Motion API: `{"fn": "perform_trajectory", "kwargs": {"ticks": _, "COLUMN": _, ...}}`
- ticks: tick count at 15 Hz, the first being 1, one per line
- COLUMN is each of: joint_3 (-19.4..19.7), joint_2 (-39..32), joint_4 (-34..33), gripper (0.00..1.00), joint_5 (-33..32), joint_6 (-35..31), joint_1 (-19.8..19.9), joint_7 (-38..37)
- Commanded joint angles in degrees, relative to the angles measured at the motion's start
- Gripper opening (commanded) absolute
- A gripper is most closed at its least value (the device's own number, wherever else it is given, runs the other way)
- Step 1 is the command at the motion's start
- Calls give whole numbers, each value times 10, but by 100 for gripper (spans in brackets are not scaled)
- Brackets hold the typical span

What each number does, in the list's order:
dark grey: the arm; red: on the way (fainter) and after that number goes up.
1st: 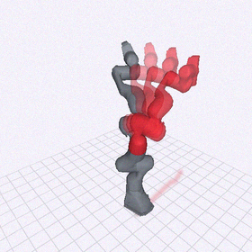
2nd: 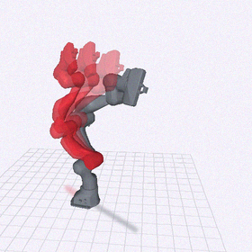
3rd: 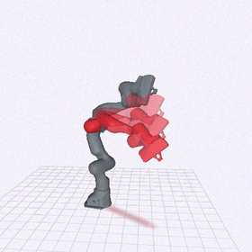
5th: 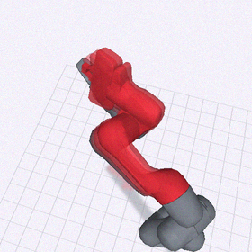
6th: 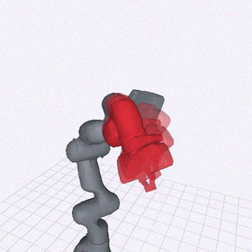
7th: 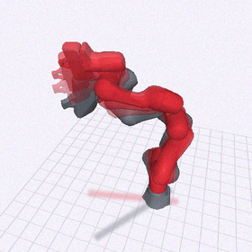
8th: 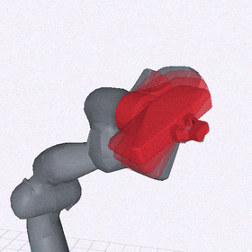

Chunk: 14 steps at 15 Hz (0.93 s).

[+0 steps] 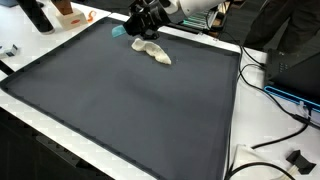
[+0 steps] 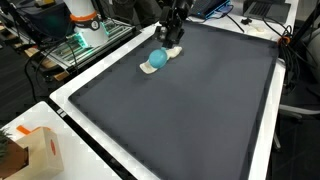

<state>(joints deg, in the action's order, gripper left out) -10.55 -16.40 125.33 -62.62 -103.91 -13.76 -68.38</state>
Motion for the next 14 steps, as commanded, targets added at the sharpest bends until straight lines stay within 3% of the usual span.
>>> {"fn": "perform_trajectory", "kwargs": {"ticks": 1, "joint_3": -6, "joint_2": 34, "joint_4": 29, "gripper": 25, "joint_5": 9, "joint_6": -53, "joint_1": 10, "joint_7": 38}}
{"fn": "perform_trajectory", "kwargs": {"ticks": 8, "joint_3": -5, "joint_2": 98, "joint_4": 68, "gripper": 25, "joint_5": 49, "joint_6": -142, "joint_1": 20, "joint_7": 114}}
{"fn": "perform_trajectory", "kwargs": {"ticks": 14, "joint_3": 8, "joint_2": 171, "joint_4": 112, "gripper": 25, "joint_5": 134, "joint_6": -241, "joint_1": 38, "joint_7": 201}}
